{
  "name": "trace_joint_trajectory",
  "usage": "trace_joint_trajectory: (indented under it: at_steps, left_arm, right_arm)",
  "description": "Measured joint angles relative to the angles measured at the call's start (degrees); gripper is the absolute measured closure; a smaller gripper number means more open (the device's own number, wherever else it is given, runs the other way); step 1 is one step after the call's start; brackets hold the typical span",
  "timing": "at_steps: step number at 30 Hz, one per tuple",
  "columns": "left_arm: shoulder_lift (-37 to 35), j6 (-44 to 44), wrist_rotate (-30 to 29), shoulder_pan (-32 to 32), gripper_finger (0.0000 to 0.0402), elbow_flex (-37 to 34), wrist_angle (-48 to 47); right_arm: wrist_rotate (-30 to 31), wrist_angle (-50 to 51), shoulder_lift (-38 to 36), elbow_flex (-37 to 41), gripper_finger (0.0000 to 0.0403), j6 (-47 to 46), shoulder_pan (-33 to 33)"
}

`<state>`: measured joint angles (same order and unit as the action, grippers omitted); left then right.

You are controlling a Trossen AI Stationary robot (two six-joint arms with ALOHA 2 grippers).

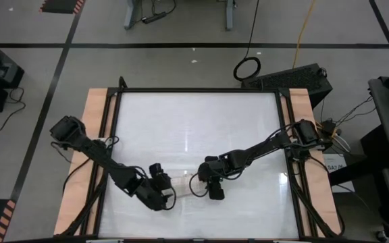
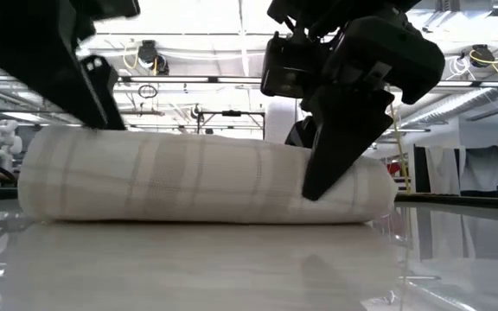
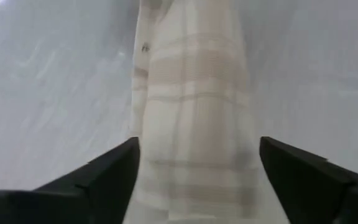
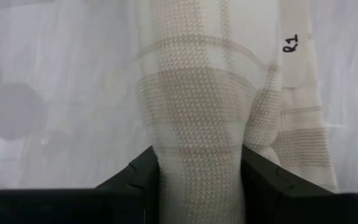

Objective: Roll towel
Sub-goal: Roll the white towel

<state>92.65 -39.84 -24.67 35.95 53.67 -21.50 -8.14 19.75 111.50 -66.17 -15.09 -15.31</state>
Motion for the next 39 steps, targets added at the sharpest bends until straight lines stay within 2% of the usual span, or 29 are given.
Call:
trace_joint_trajectory:
  at_steps: [5,8,15,19,23,28,33,39]
  left_arm:
    - [0.3,1.8,-3.6,1.5,0.0029,0.2,1.3]
    - [2.4,1.6,-3.9,1.4,0.0026,0.2,4.7]
    - [7.9,1.2,-0.9,1.4,0.0035,0.2,2.3]
    - [9.1,1.0,-0.8,1.4,0.0074,0.3,2.5]
    - [9.4,0.3,0.9,1.4,0.0133,0.3,2.4]
    - [9.4,4.0,1.8,1.9,0.0211,0.3,2.5]
    - [9.4,4.7,1.9,2.0,0.0277,0.3,2.2]
    - [9.3,5.8,1.8,1.9,0.0329,0.4,1.5]
  right_arm:
    - [0.1,0.2,0.0,0.0,0.0257,-1.2,0.0]
    - [0.3,0.2,0.0,0.0,0.0257,-1.6,0.0]
    - [0.2,0.3,0.0,0.0,0.0257,3.6,0.0]
    - [0.4,0.3,0.0,0.1,0.0257,6.8,0.0]
    - [0.5,0.2,0.0,0.1,0.0257,7.2,0.0]
    - [0.6,-0.2,0.0,0.1,0.0249,6.9,-0.1]
    - [0.9,-0.3,-1.1,0.2,0.0203,7.2,-0.3]
    - [0.9,0.2,-3.1,0.4,0.0142,9.1,-0.4]
